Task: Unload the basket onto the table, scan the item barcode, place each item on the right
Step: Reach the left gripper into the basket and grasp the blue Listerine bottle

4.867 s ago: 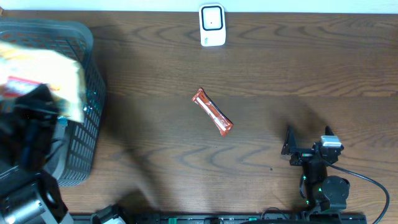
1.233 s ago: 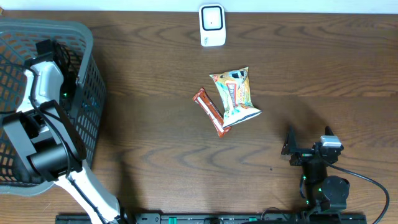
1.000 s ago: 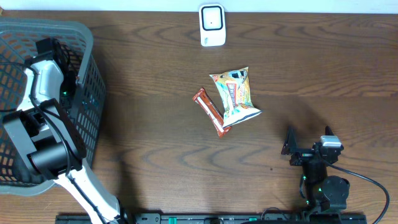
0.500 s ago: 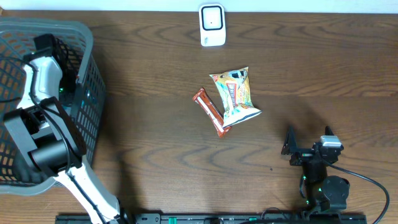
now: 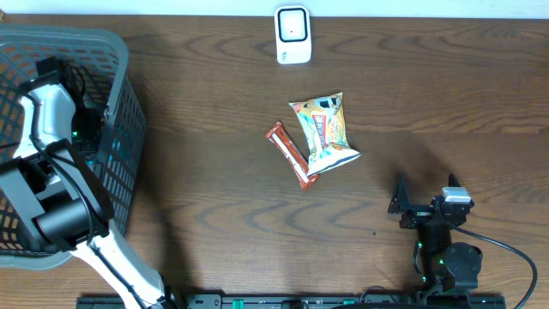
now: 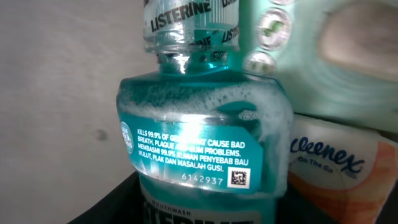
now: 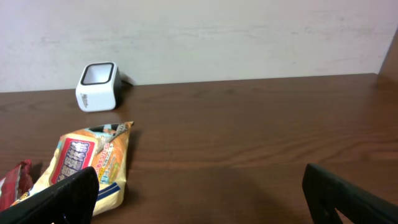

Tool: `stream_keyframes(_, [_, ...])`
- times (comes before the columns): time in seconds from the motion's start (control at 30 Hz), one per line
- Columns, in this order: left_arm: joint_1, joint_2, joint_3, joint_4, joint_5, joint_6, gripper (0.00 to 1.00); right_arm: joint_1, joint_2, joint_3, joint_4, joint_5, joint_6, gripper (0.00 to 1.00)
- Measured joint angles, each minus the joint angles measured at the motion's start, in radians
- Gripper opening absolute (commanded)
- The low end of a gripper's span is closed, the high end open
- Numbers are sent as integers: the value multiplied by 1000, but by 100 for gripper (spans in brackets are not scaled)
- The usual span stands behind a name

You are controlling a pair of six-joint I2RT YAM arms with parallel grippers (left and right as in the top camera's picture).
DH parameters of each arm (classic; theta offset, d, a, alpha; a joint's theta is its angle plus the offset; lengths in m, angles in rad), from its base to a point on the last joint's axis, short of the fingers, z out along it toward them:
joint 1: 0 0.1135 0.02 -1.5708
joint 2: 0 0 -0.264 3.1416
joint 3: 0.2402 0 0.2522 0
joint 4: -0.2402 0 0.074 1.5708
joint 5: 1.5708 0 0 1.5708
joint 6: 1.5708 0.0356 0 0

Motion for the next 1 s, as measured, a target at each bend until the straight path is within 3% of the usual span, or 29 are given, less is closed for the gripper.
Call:
stream_keyframes(0.6, [21,-178,-52,-69,5,32,11,0,0,0,0,0,0,99])
stream_keyframes(1.0, [21,-183,-63,-151,27,32,13,0,0,0,0,0,0,99])
